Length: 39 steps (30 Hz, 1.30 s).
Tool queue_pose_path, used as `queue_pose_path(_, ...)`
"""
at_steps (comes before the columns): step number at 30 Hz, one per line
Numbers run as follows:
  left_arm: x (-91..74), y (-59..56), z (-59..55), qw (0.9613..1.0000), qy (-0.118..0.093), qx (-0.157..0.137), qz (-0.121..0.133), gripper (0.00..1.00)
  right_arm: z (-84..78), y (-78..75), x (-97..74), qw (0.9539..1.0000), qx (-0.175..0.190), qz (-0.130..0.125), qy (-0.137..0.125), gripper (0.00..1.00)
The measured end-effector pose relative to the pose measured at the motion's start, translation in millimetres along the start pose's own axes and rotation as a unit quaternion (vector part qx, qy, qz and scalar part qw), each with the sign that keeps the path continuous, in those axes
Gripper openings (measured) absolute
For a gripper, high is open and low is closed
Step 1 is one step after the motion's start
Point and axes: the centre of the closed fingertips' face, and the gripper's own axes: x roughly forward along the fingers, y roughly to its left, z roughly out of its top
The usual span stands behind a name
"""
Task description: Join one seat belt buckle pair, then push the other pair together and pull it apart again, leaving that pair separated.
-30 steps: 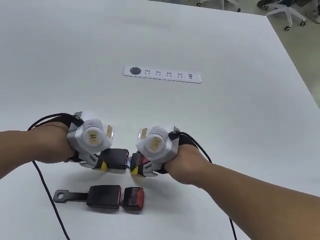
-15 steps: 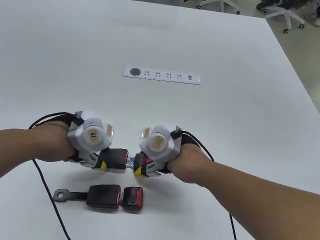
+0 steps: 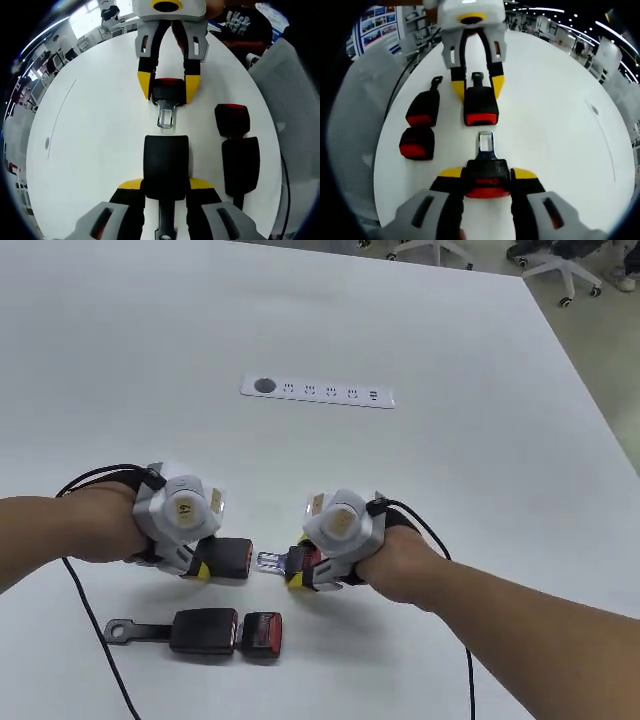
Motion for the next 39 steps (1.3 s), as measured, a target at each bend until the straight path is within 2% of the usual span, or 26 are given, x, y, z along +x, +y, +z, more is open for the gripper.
queue_pose_path(7, 0.9, -0.1, 0.1, 1.0000, 0.001, -0.004, 0.002, 0.32, -26.4, 0.4, -17.5, 0.9998, -0.003, -0.008, 0.015, 0.36)
queue_pose_path(15, -1.1, -3.5, 3.5, 1.0000, 0.004, -0.001, 0.001, 0.32, -58.7, -2.3, -38.6, 0.9993, 0.015, -0.014, 0.030, 0.36)
queue_pose_path(23, -3.7, -5.6, 5.8, 1.0000, 0.003, -0.005, 0.004, 0.32, -91.0, 1.0, -58.6, 0.9985, 0.035, -0.008, 0.042, 0.36)
queue_pose_path(26, -4.4, -5.9, 6.1, 1.0000, 0.001, -0.006, 0.006, 0.32, -96.8, 0.1, -62.1, 0.9983, 0.040, -0.009, 0.042, 0.37)
queue_pose_path(34, -4.5, -5.9, 7.3, 0.9999, 0.010, 0.003, 0.008, 0.32, -95.9, 0.8, -61.2, 0.9983, 0.035, -0.001, 0.048, 0.37)
queue_pose_path(39, -6.0, -6.4, 7.4, 0.9999, 0.003, 0.003, 0.012, 0.33, -96.5, 1.1, -60.9, 0.9982, 0.028, -0.001, 0.053, 0.38)
